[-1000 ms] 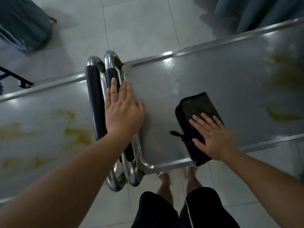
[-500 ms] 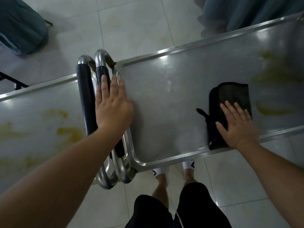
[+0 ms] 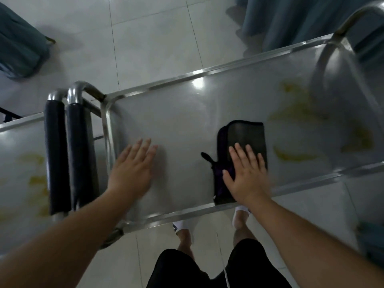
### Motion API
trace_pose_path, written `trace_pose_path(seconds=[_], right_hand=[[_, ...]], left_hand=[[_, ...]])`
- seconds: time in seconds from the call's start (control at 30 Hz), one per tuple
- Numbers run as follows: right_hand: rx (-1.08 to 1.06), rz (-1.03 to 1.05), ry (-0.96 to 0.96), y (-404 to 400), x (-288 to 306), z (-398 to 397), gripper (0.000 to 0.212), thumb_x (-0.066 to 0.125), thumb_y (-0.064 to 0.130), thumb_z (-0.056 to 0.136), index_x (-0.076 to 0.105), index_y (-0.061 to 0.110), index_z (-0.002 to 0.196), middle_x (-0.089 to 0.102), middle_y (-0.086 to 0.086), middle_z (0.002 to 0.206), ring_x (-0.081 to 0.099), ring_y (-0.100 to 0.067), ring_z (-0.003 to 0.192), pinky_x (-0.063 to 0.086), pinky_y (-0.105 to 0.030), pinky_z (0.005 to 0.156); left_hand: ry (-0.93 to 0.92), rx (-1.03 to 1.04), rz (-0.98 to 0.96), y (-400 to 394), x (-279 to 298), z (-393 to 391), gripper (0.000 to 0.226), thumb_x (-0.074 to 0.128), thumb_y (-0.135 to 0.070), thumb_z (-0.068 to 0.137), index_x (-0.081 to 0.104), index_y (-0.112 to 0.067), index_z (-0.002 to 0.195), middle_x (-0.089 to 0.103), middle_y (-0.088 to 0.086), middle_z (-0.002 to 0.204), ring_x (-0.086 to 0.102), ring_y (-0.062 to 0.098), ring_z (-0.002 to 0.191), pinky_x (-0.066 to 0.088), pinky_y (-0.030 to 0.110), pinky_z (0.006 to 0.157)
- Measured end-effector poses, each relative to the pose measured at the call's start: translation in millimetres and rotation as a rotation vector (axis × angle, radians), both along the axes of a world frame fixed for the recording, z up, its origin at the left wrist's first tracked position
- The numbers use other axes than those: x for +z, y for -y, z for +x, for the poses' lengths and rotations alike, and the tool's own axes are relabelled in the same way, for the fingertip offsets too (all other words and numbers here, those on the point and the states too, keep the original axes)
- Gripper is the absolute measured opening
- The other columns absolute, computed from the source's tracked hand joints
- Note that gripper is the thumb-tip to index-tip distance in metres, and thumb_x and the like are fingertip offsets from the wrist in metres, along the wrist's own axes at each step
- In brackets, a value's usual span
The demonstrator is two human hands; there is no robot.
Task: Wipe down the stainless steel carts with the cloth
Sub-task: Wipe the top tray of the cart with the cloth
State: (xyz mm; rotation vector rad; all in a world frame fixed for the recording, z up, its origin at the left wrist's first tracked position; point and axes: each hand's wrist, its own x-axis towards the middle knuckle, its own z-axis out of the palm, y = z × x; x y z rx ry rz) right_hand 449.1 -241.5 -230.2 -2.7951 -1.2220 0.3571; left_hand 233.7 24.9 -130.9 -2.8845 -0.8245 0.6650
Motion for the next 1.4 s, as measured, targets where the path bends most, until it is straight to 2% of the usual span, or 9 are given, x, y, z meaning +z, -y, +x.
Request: trace_pose_path(seconds=[0.13,0.33,0.4,0.57,0.63,0.83,1.1,1.3,1.4], right_hand=[[0.035,0.038,-0.039,2,0,2,0.077,0.03,0.063,0.103,0.014,0.027,0.169,0.012,0.004,0.176,0.007,-0.022,0.163,0.009,-0.052,0.13],[0.171,0.113,-0.083,25,-3,29,0.077,0.036,0.063,0.102,0.017,0.029,0.169,0.013,0.008,0.176,0.006,-0.019,0.163,0.01,-0.05,0.131],[0.216,0.105,-0.083,38,-3,47,0.076,0.035,0.063,0.103,0.015,0.03,0.169,0.012,0.009,0.176,0.004,-0.018,0.163,0.01,-0.05,0.131],[0.288,0.051,-0.085,79,1,110,0.074,0.034,0.063,0.103,0.015,0.034,0.168,0.01,0.012,0.176,0.002,-0.015,0.163,0.011,-0.051,0.13],[0.342,0.039,-0.06,92,3,139,0.073,0.035,0.063,0.102,0.017,0.035,0.168,0.012,0.013,0.176,0.006,-0.015,0.163,0.012,-0.051,0.13],[0.316,0.051,0.026,133,7,222,0.073,0.04,0.058,0.099,0.028,0.031,0.166,0.021,0.009,0.174,0.015,-0.018,0.162,0.014,-0.051,0.13],[-0.01,-0.049,0.086,198,21,321,0.073,0.034,0.056,0.1,0.024,0.026,0.166,0.025,-0.001,0.173,0.021,-0.029,0.159,0.012,-0.052,0.129],[-0.386,0.025,0.052,137,12,256,0.078,0.037,0.052,0.099,0.021,0.017,0.167,0.02,-0.008,0.174,0.015,-0.036,0.16,0.013,-0.058,0.129],[-0.434,0.048,0.045,75,9,200,0.078,0.037,0.052,0.1,0.023,0.015,0.166,0.022,-0.008,0.174,0.016,-0.036,0.16,0.017,-0.06,0.128]], left_hand=[[0.107,0.335,-0.218,63,-8,60,0.064,0.031,-0.044,0.11,0.016,-0.025,0.169,0.005,0.0,0.179,0.004,0.02,0.164,0.008,0.04,0.13],[0.218,0.304,-0.255,105,-20,139,0.062,0.03,-0.043,0.112,0.014,-0.025,0.169,0.004,-0.001,0.179,0.001,0.018,0.164,0.006,0.04,0.13],[0.279,0.365,-0.265,110,-28,160,0.062,0.031,-0.043,0.111,0.015,-0.025,0.169,0.006,0.001,0.179,0.002,0.02,0.164,0.008,0.042,0.13],[0.407,0.558,-0.159,98,-59,190,0.062,0.034,-0.041,0.111,0.018,-0.024,0.169,0.005,0.002,0.179,-0.001,0.02,0.164,-0.002,0.041,0.132],[0.439,0.642,-0.115,93,-72,192,0.064,0.036,-0.039,0.111,0.019,-0.022,0.17,0.007,0.003,0.179,0.001,0.021,0.164,0.0,0.043,0.132],[0.496,0.665,-0.049,87,-96,185,0.068,0.033,-0.047,0.105,0.021,-0.027,0.169,0.014,-0.003,0.178,0.007,0.016,0.164,0.001,0.04,0.132],[0.514,0.653,-0.019,85,-104,184,0.069,0.036,-0.044,0.103,0.021,-0.026,0.168,0.015,-0.002,0.178,0.008,0.017,0.163,0.003,0.041,0.132],[0.503,0.652,-0.015,85,-101,186,0.071,0.034,-0.043,0.102,0.023,-0.024,0.169,0.015,0.001,0.178,0.009,0.019,0.164,0.003,0.042,0.132],[0.498,0.645,-0.008,85,-99,186,0.072,0.035,-0.042,0.101,0.023,-0.023,0.169,0.016,0.002,0.178,0.009,0.02,0.164,0.003,0.041,0.132]])
